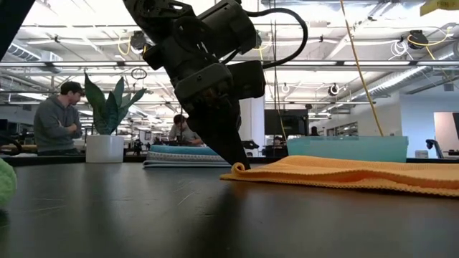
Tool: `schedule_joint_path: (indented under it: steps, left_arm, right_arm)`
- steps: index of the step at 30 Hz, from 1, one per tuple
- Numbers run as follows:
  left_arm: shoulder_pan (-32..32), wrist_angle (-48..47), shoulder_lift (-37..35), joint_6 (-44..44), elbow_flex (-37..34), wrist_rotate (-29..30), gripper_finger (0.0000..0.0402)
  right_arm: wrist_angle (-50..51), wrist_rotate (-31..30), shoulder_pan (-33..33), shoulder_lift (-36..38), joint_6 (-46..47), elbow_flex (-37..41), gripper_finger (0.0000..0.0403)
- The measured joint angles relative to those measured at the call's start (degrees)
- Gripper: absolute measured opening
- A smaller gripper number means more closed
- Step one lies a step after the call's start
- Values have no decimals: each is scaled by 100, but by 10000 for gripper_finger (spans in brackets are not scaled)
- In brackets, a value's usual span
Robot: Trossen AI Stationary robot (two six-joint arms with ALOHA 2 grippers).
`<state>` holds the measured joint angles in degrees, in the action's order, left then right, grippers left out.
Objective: Fold microfiber towels
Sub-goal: Fold the yellow microfiber towel
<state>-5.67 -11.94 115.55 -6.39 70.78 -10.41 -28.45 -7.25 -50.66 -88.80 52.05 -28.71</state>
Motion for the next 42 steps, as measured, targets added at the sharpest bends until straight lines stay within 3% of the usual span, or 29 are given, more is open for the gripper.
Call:
schedule_joint_path:
  steps: [7,16,25,27,30,34,37,39,42]
  left_arm:
    - [0,0,0,-13,0,2,6]
    - [18,-2,-2,4,0,0,7]
    - [78,-2,-2,7,0,0,8]
    - [76,-2,-2,20,0,0,6]
    - [93,0,-4,50,0,0,3]
    - [132,-7,-4,66,0,-4,10]
    - [157,-24,-4,65,0,-57,4]
    - [160,-28,-4,65,0,-76,3]
    - [168,-33,-4,71,0,-88,9]
  right_arm:
    - [-710,278,1,-644,165,-1,0]
    - [-855,256,-6,-736,235,-15,5]
    - [-1323,524,27,-634,284,7,99]
    - [-1272,784,72,-406,290,7,120]
    - [-634,711,84,79,469,4,128]
    - [1066,3,64,801,894,4,100]
    - [2130,-379,39,1178,1234,7,43]
    - [2356,-374,33,1249,1278,29,12]
    - [2191,-293,33,1198,1480,277,7]
